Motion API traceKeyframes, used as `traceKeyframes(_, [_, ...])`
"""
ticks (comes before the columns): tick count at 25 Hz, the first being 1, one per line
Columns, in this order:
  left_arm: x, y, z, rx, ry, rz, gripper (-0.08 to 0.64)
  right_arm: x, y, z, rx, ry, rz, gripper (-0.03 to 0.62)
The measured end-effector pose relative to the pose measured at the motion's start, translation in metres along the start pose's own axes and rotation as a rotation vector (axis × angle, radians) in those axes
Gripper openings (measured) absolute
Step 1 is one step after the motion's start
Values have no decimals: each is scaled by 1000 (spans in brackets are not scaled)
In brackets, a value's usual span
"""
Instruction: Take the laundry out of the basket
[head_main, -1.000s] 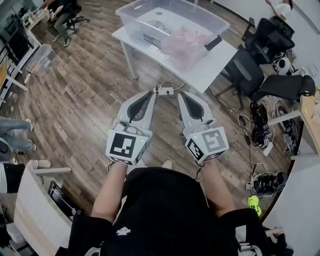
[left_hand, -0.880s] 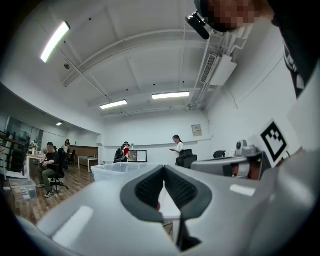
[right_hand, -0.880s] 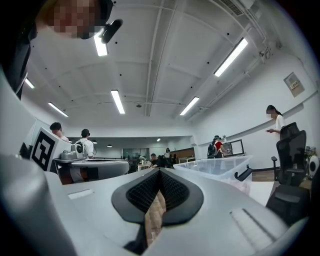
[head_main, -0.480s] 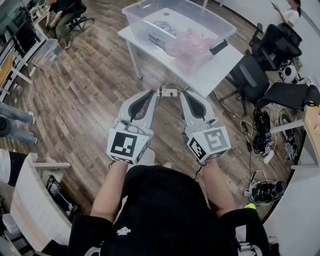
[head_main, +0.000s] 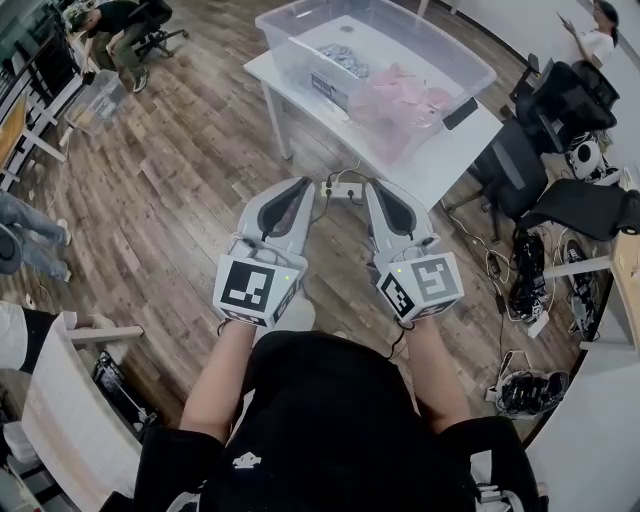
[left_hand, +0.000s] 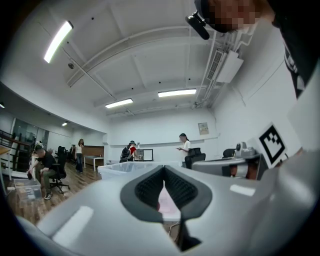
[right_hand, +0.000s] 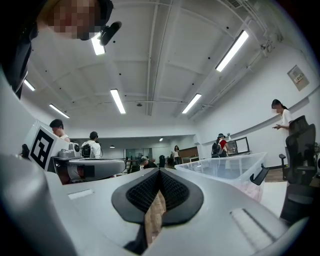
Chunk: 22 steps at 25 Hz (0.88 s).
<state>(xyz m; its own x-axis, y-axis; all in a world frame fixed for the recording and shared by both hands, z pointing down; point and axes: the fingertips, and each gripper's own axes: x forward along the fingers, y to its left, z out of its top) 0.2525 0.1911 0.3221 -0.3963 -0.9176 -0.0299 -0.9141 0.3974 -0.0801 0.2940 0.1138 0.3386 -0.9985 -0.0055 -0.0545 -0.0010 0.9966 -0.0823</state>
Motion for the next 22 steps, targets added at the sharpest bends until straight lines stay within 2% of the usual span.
traceKeyframes(7, [28, 51, -4, -1, 9, 2, 11, 57, -5, 0, -1, 4, 1, 0])
traceKeyframes(22, [83, 135, -8, -17, -2, -49, 11, 151, -19, 1, -14, 17, -47, 0])
